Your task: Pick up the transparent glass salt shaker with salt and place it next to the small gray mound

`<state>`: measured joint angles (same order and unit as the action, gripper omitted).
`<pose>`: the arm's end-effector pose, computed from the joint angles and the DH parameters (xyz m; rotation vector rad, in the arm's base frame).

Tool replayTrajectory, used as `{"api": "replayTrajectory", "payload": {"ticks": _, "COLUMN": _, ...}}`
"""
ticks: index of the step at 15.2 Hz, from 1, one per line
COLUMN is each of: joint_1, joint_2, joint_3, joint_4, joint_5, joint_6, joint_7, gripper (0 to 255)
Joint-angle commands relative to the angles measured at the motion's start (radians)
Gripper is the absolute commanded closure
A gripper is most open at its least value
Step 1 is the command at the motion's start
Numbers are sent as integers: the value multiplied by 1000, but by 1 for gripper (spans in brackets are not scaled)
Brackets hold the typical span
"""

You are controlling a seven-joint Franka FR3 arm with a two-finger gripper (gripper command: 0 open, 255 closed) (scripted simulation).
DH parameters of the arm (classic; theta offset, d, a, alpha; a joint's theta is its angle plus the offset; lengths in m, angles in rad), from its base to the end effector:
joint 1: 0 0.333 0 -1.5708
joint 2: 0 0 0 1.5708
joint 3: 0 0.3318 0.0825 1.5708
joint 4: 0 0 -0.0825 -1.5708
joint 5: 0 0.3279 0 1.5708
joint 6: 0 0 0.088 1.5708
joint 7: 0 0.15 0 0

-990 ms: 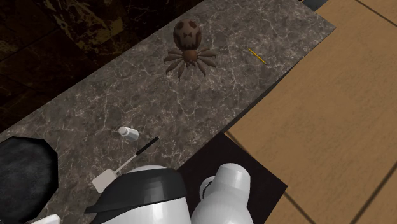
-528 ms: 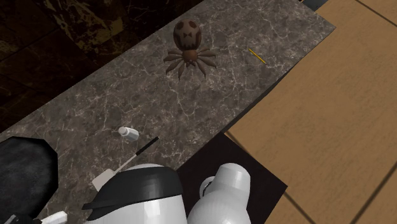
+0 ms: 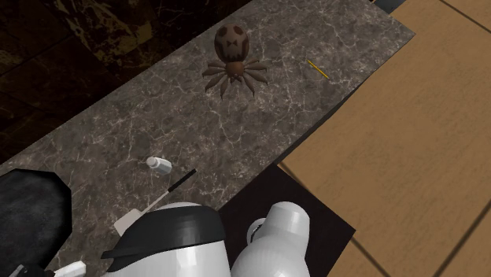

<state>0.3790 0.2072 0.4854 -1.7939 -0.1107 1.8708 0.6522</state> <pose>0.3759 0.3985 0.4305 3.0389 0.3769 -0.1088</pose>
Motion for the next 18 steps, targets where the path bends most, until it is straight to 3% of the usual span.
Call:
{"api": "replayTrajectory", "payload": {"ticks": 1, "joint_1": 0, "joint_2": 0, "joint_3": 0, "joint_4": 0, "joint_5": 0, "joint_6": 0, "joint_7": 0, "gripper": 0}}
{"api": "replayTrajectory", "payload": {"ticks": 6, "joint_1": 0, "joint_2": 0, "joint_3": 0, "joint_4": 0, "joint_5": 0, "joint_6": 0, "joint_7": 0, "gripper": 0}}
{"api": "replayTrajectory", "payload": {"ticks": 10, "joint_1": 5, "joint_2": -6, "joint_3": 4, "joint_4": 121, "joint_5": 6, "joint_6": -126, "joint_7": -5, "gripper": 0}}
{"api": "replayTrajectory", "payload": {"ticks": 18, "joint_1": 5, "joint_2": -6, "joint_3": 4, "joint_4": 121, "joint_5": 6, "joint_6": -126, "joint_7": -5, "gripper": 0}}
